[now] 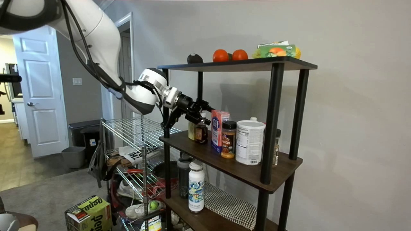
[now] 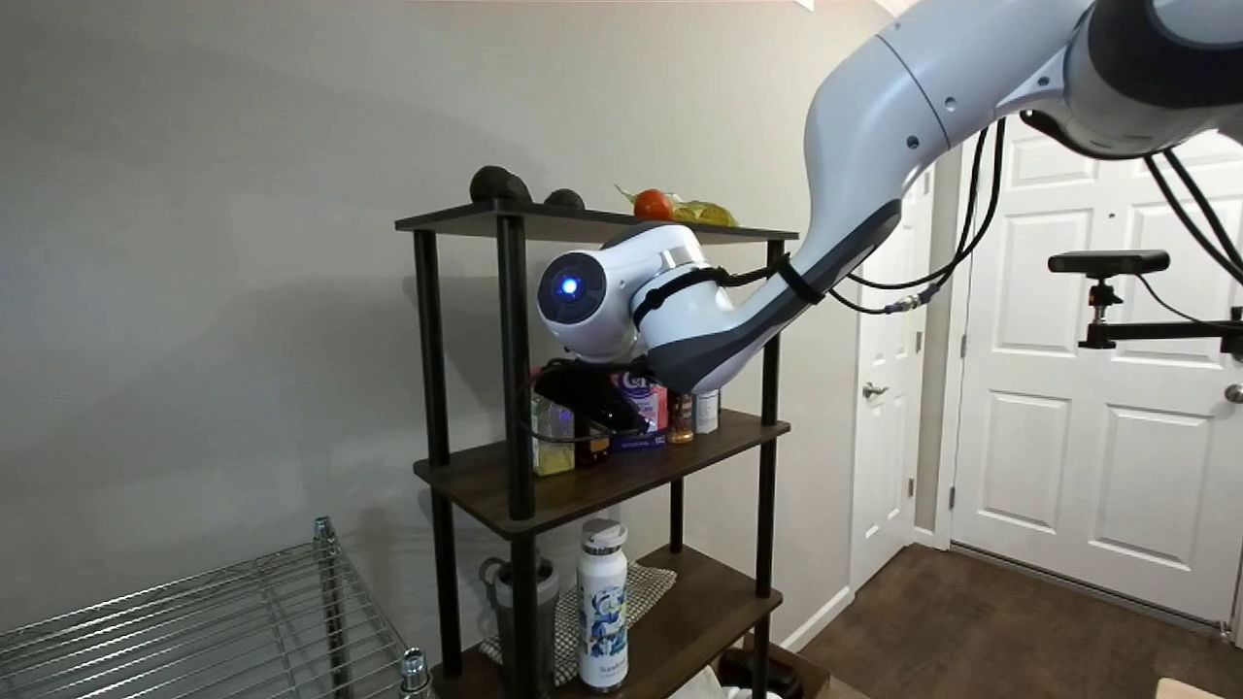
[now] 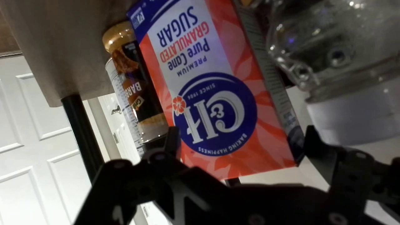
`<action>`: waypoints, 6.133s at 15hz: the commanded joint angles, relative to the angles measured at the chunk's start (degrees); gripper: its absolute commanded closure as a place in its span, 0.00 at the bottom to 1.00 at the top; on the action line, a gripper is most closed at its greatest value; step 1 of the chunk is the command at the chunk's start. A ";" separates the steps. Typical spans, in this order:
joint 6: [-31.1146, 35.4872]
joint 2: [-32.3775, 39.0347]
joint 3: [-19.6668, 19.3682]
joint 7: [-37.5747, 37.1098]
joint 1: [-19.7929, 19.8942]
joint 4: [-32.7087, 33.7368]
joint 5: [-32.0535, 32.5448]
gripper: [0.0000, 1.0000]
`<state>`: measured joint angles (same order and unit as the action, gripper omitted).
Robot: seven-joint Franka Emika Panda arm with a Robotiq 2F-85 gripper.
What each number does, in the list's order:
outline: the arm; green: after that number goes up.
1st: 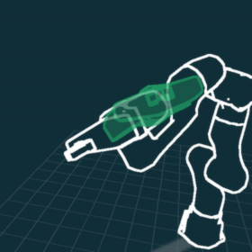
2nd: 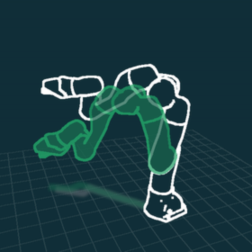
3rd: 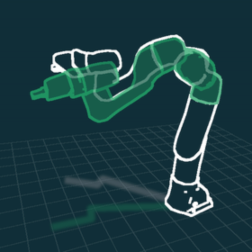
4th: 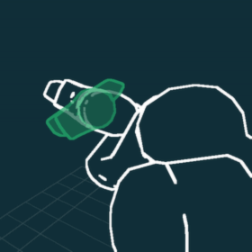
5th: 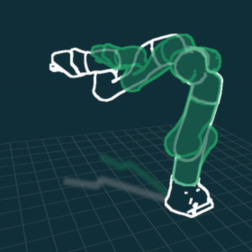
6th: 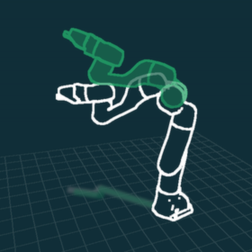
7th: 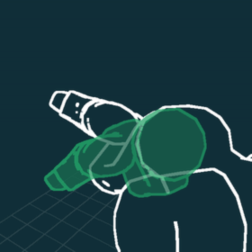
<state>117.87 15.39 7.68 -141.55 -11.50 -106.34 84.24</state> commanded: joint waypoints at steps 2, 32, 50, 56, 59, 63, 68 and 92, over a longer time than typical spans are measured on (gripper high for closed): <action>2.14 -1.39 0.11 -4.45 0.52 -1.82 5.32 0.00; -7.70 -6.65 3.87 -7.25 -0.96 -10.42 -0.04 0.00; 2.31 -3.89 1.19 -5.57 1.34 -6.05 5.68 0.00; 3.50 -4.06 1.16 -6.89 1.31 -6.08 8.84 0.00; 3.10 -3.63 1.26 -5.60 1.36 -5.60 7.63 0.00; 2.51 -3.28 1.33 -4.97 1.37 -5.59 6.90 0.00; 1.50 -2.68 1.31 -3.85 1.44 -5.76 5.94 0.00; -4.37 -4.44 1.90 -1.23 0.85 -9.31 4.03 0.00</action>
<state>114.78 12.96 9.15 -144.78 -10.79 -113.41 89.96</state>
